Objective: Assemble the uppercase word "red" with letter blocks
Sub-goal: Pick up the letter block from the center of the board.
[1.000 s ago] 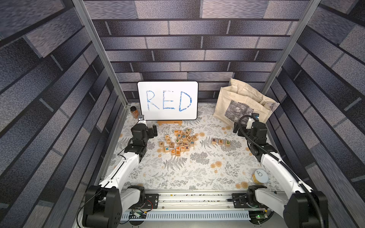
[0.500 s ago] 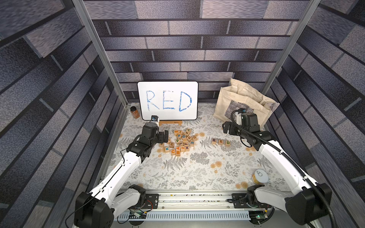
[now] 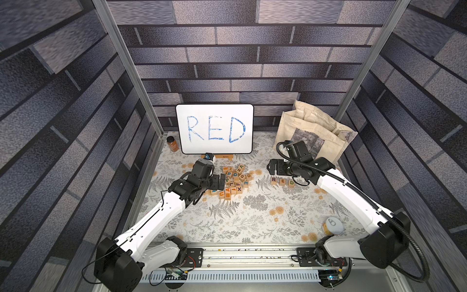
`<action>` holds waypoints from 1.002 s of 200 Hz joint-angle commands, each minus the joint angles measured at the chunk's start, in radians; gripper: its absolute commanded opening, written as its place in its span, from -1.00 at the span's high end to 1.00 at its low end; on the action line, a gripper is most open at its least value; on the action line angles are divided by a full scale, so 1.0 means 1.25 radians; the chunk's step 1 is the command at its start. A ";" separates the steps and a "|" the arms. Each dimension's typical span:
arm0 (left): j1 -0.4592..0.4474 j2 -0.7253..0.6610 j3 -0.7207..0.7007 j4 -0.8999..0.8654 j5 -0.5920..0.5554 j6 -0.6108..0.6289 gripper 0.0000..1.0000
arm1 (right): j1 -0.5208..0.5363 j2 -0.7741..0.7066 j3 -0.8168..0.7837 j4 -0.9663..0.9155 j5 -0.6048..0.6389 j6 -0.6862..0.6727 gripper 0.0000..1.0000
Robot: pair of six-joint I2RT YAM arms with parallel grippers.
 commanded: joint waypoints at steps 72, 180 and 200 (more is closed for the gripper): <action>-0.019 0.057 0.051 -0.142 0.002 -0.046 -1.00 | 0.029 0.173 0.108 -0.127 0.040 0.094 -1.00; -0.021 0.160 0.116 -0.121 0.171 0.014 -1.00 | 0.025 0.392 0.227 -0.221 0.142 0.122 -0.89; -0.020 0.168 0.124 -0.105 0.179 0.018 -1.00 | 0.019 0.414 0.228 -0.225 0.145 0.123 -0.66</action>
